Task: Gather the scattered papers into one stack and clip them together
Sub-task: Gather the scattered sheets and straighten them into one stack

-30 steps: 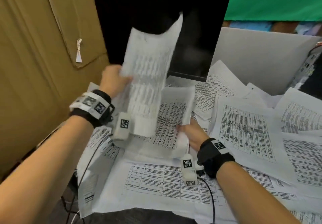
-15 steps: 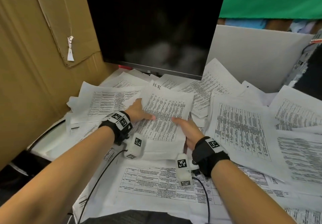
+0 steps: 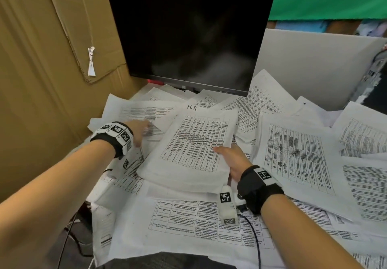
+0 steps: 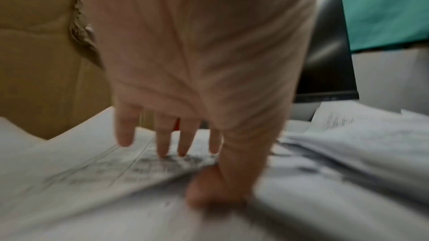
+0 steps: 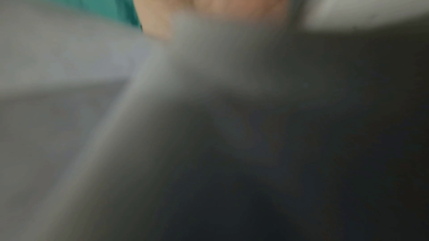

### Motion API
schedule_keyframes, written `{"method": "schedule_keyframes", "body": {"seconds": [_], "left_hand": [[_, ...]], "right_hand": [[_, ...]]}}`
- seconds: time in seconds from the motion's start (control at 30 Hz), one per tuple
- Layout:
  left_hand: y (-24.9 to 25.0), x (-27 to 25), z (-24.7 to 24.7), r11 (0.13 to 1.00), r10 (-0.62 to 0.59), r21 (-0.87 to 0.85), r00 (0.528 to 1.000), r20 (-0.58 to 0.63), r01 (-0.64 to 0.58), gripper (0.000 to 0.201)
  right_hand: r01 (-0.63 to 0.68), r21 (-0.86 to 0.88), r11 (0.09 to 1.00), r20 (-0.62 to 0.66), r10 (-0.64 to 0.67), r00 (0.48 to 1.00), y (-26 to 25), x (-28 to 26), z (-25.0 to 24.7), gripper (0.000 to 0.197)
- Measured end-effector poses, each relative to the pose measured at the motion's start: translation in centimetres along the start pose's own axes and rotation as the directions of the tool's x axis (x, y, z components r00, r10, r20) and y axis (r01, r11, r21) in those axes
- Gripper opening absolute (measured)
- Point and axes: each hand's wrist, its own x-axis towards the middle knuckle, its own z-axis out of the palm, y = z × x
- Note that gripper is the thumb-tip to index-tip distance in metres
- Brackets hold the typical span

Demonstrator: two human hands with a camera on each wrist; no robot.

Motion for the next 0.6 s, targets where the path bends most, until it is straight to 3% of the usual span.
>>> {"method": "schedule_keyframes", "body": {"seconds": [0.07,0.13,0.27,0.33,0.4,0.43,0.47,0.53,0.6], "left_hand": [[0.1,-0.7,-0.7,1.000,-0.004,0.000,0.992,-0.123,0.004,0.051],[-0.5,-1.2,-1.9,0.994,-0.105,-0.028,0.955,-0.276,0.101,0.036],[-1.4,-4.2,-6.2,0.958,-0.288,-0.173,0.763,-0.579,0.230,0.022],[-1.2,-6.2,-9.0,0.929,-0.370,-0.275,0.672,-0.642,0.248,0.019],[-0.4,-8.2,-11.3,0.923,-0.379,-0.334,0.608,-0.698,0.192,0.022],[0.4,-8.9,-11.9,0.933,-0.343,-0.337,0.612,-0.713,0.130,0.025],[1.5,-9.4,-12.0,0.946,-0.276,-0.322,0.648,-0.710,0.051,0.028],[4.6,-9.5,-10.7,0.953,-0.100,-0.280,0.760,-0.642,-0.111,0.035],[8.0,-8.8,-8.3,0.937,0.034,-0.287,0.867,-0.497,-0.201,0.043]], "right_hand": [[0.006,-0.003,1.000,0.010,-0.006,1.000,0.0,-0.2,0.0,0.039],[0.017,0.005,1.000,0.014,-0.017,1.000,0.0,-0.3,0.0,0.039],[0.040,0.027,0.999,0.022,-0.040,0.999,0.1,-0.4,-0.1,0.037],[0.046,0.041,0.998,0.035,-0.048,0.998,0.2,-0.3,0.0,0.037],[0.049,0.045,0.998,0.025,-0.050,0.998,0.1,-0.4,0.1,0.037],[0.044,0.043,0.998,0.015,-0.045,0.999,-0.1,-0.6,0.1,0.037],[0.042,0.041,0.998,0.012,-0.043,0.999,-0.1,-0.7,0.1,0.038],[0.041,0.027,0.999,0.014,-0.041,0.999,-0.3,-1.0,0.1,0.038],[0.031,0.013,0.999,0.015,-0.031,0.999,-0.5,-1.1,0.2,0.038]]}}
